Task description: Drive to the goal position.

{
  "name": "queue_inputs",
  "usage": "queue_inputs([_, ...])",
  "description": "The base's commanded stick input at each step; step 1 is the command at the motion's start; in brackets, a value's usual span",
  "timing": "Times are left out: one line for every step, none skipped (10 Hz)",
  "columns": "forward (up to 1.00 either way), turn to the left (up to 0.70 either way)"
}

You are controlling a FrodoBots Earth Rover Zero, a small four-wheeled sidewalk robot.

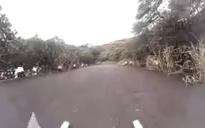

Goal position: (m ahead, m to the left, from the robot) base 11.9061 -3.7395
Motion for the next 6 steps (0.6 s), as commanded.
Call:
queue_inputs([0.5,0.0])
queue_inputs([0.5,0.0])
queue_inputs([0.5,0.0])
queue_inputs([0.5,0.0])
queue_inputs([0.5,0.0])
queue_inputs([0.5,0.0])
